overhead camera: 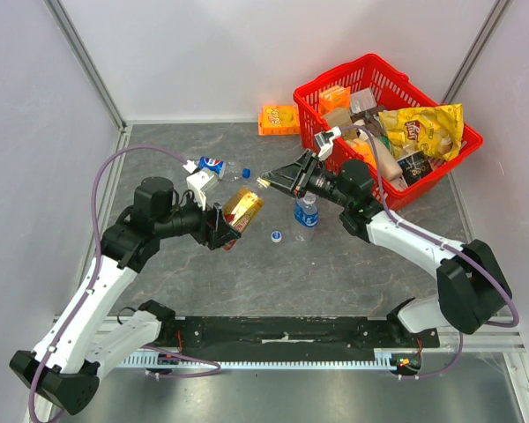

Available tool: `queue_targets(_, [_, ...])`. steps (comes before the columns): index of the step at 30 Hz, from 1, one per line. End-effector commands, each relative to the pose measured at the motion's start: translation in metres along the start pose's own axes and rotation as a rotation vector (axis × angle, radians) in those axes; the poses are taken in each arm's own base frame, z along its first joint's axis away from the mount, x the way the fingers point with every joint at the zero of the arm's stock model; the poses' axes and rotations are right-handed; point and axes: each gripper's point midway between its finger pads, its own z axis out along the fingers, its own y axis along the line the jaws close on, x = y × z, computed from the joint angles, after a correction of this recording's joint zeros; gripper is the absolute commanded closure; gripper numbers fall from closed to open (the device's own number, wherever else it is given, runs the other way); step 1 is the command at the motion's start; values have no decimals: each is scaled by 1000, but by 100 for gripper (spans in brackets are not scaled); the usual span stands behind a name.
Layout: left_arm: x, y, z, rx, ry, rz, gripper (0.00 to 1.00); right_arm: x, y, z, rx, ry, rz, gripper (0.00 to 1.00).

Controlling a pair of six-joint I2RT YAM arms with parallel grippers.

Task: Unscrew the bottle caps
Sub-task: Unscrew the bottle cap from the plastic bottle.

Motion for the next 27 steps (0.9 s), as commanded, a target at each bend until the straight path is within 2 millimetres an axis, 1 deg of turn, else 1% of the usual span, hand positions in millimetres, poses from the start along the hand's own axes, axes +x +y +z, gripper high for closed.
queue_targets(1, [-10, -7, -2, 31, -41, 45, 88, -5, 27, -5, -88, -12, -64, 81])
queue_targets(5, [-10, -7, -2, 31, -39, 44, 88, -5, 26, -5, -88, -16, -62, 60])
queue_targets(7, [-11, -7, -3, 28, -44, 45, 88, -5, 24, -4, -96, -19, -53, 55])
queue_targets(9, [-12, -7, -3, 30, -46, 48, 88, -4, 23, -3, -101, -13, -39, 52])
queue_targets(22, [-10, -6, -3, 24, -43, 44, 89, 4, 17, 3, -94, 24, -48, 51])
queue_targets(24, [-11, -6, -3, 22, -44, 45, 89, 5, 16, 3, -93, 21, -43, 52])
queue_targets(27, [-10, -6, -3, 22, -43, 44, 89, 4, 16, 2, -95, 6, -40, 60])
